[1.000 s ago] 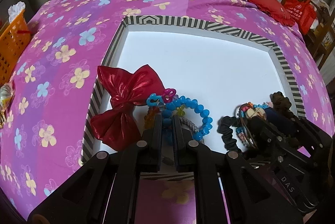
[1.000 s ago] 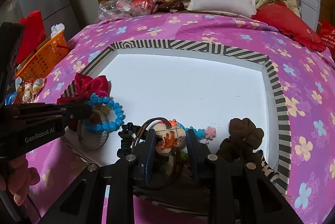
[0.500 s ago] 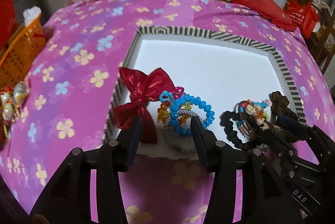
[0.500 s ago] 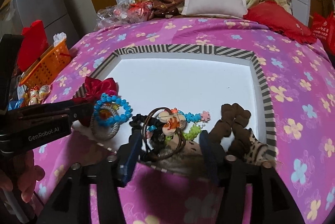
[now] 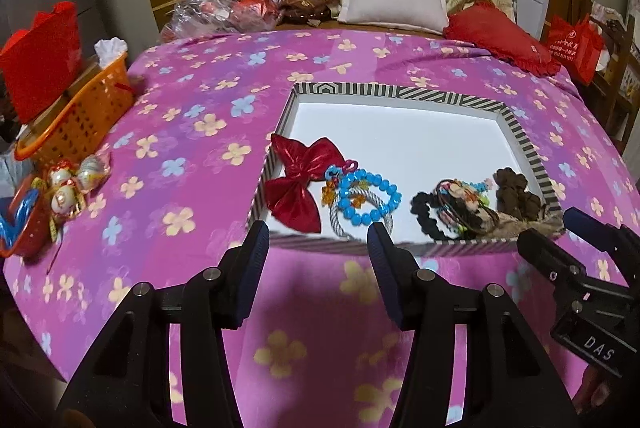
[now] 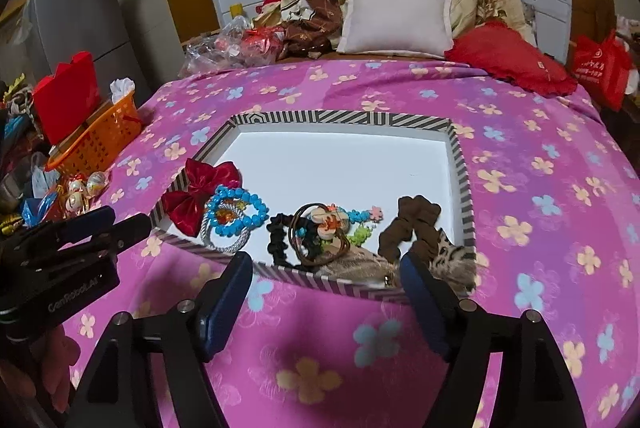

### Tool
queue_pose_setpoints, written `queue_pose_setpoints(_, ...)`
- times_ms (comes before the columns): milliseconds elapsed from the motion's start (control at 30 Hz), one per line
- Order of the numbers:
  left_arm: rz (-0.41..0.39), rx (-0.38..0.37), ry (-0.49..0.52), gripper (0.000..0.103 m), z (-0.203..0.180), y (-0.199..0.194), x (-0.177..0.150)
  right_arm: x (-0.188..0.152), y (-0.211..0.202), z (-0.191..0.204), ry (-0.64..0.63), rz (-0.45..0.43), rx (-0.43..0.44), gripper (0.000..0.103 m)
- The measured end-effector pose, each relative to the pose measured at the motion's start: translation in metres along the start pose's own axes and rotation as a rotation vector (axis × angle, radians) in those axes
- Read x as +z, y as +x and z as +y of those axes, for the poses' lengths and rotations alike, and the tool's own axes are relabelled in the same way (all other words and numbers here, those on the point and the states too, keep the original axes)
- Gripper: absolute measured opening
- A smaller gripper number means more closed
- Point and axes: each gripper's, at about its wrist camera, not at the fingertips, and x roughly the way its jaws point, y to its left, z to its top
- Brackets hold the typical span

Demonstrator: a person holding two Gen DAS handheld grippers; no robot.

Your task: Organize jewelry

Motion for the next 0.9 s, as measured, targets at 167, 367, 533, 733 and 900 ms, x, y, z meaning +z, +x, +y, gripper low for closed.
queue_pose_setpoints(167, -0.02, 0.006, -0.008, 0.051, 0.002, -0.017, -0.009, -0.007, -0.018, 0.001, 0.026, -0.022, 0.006, 0.074)
queue_pose_setpoints(367, -0.063, 0.017, -0.034, 0.051, 0.006, -0.038, -0.015, -0.015, -0.033, 0.01, 0.016, -0.035, 0.002, 0.075)
queue_pose_setpoints(533, -0.105, 0.035, -0.034, 0.051, 0.006, -0.055, -0.02, -0.019, -0.042, 0.017, -0.001, -0.042, -0.008, 0.08)
queue_pose_setpoints(733, -0.118, 0.037, -0.051, 0.051, 0.01, -0.067, -0.024, -0.022, -0.054, 0.021, -0.007, -0.055, -0.009, 0.08)
queue_pose_setpoints(900, -0.131, 0.043, -0.045, 0.051, 0.009, -0.075, -0.028, -0.024, -0.062, 0.022, -0.008, -0.064, -0.01, 0.08)
